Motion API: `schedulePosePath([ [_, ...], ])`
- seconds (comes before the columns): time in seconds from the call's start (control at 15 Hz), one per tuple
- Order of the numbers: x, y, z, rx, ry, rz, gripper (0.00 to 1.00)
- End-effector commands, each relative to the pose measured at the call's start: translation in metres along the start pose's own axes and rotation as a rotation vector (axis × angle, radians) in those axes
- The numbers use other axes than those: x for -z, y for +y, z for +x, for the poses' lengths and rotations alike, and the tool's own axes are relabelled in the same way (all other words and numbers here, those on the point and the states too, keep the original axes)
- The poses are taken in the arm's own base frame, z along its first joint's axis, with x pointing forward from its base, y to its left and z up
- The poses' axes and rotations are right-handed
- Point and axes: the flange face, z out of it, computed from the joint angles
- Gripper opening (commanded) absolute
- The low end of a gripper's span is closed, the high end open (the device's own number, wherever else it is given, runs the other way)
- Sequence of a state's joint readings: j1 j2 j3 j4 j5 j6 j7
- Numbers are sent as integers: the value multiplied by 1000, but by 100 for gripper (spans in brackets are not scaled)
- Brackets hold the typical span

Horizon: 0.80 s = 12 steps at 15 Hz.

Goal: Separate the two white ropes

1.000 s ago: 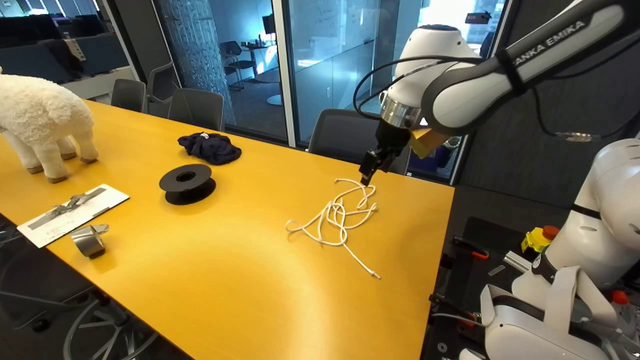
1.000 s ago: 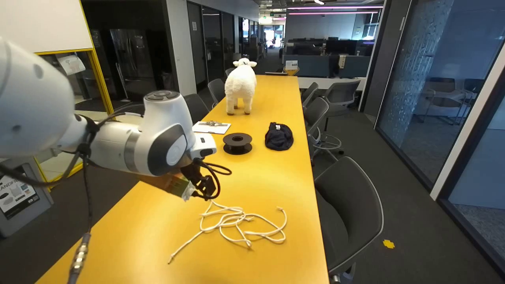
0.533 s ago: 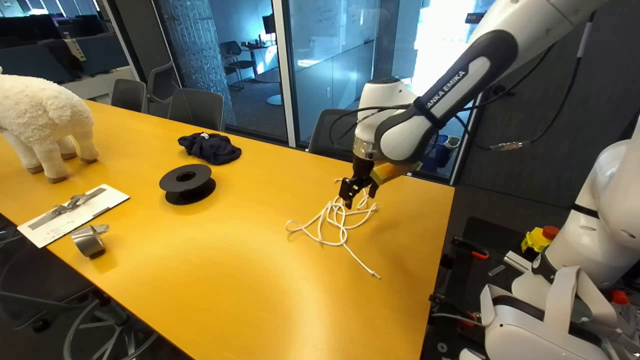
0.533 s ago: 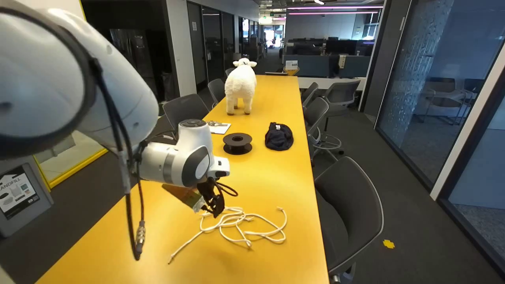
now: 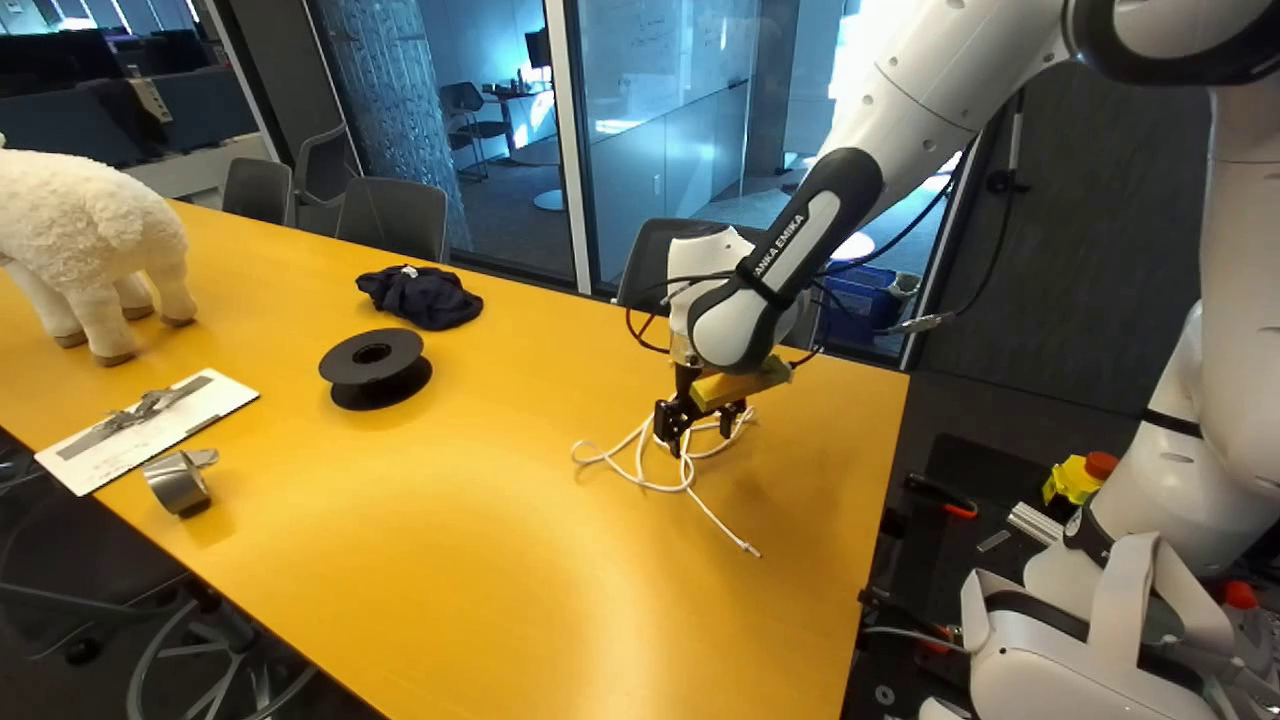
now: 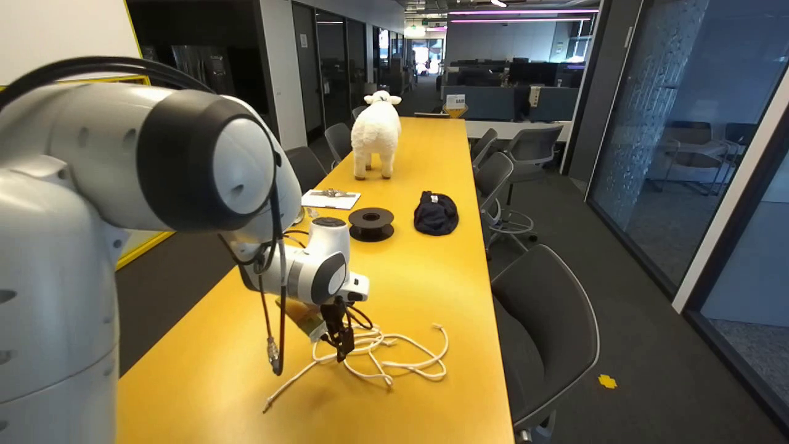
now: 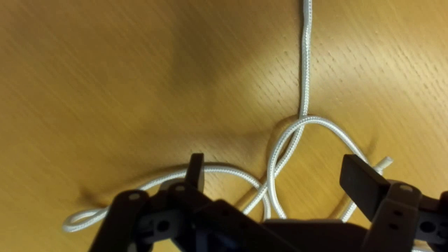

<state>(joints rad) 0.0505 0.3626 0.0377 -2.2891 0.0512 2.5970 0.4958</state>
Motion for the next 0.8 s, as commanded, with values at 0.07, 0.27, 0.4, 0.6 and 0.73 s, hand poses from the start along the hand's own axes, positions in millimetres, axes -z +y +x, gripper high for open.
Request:
schedulePosePath([
  [0.07, -24, -15, 9, -57, -59, 15, 100],
  [0.27, -37, -16, 5, -80, -74, 26, 100],
  [0.4, -39, -15, 3, -91, -74, 27, 100],
  [0.6, -38, -12, 3, -103, -71, 32, 100],
  [0.73, -37, -10, 4, -108, -67, 34, 100],
])
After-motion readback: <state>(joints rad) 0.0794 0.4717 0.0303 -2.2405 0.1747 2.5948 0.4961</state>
